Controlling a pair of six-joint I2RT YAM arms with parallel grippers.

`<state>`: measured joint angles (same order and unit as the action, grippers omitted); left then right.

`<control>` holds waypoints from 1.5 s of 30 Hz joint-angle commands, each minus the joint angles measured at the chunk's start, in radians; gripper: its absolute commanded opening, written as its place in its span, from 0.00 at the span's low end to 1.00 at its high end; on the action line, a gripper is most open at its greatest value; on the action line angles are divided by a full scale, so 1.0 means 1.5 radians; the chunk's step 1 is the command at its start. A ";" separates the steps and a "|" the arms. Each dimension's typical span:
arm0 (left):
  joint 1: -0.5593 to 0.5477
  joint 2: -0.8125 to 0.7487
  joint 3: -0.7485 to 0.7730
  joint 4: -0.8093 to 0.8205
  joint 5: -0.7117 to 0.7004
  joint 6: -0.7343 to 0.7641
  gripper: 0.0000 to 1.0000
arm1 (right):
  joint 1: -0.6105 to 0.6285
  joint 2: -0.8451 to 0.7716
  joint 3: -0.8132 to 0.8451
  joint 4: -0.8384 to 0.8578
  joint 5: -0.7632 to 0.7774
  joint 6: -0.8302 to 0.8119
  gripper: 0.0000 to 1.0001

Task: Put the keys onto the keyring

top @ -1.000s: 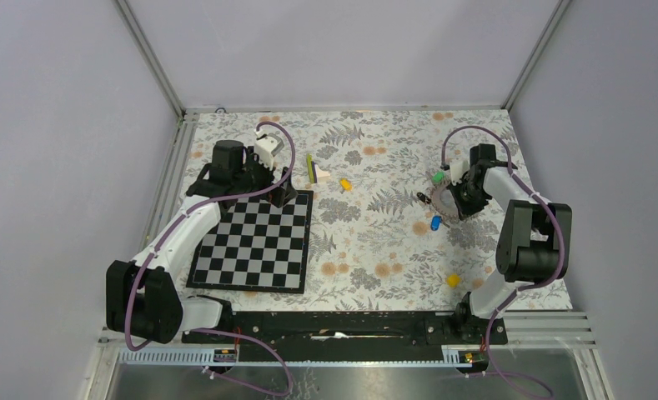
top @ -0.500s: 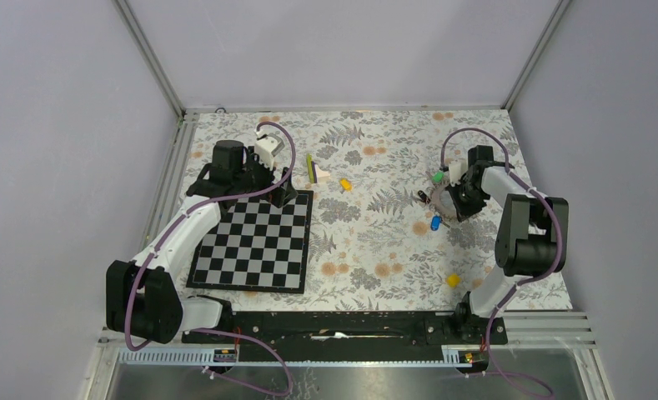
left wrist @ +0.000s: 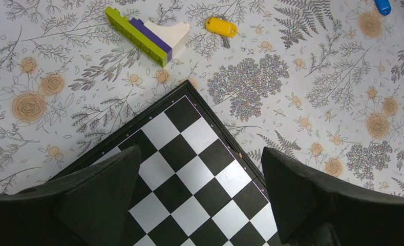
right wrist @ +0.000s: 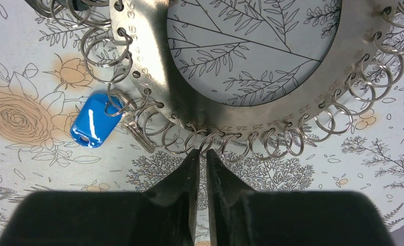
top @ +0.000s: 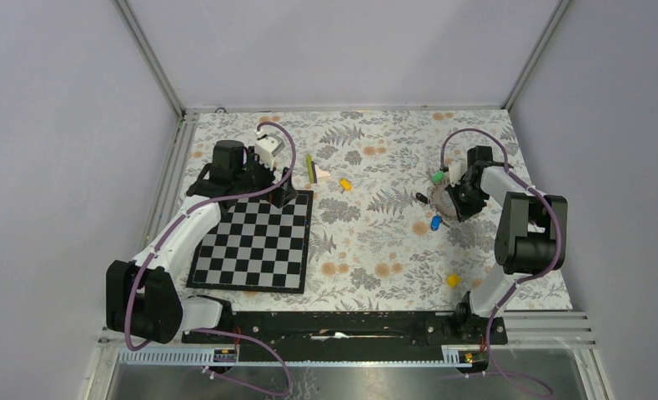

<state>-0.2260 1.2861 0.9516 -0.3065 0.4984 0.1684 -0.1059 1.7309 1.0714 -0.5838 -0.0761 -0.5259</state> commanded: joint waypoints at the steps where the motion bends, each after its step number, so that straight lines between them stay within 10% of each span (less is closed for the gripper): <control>1: -0.003 -0.010 0.019 0.013 0.019 0.010 0.99 | -0.003 -0.006 0.006 0.003 0.018 -0.001 0.18; 45: -0.003 -0.008 0.018 0.012 0.024 0.012 0.99 | -0.003 0.017 -0.009 0.023 0.020 -0.027 0.25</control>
<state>-0.2279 1.2861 0.9516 -0.3065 0.5056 0.1696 -0.1059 1.7477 1.0554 -0.5468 -0.0277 -0.5514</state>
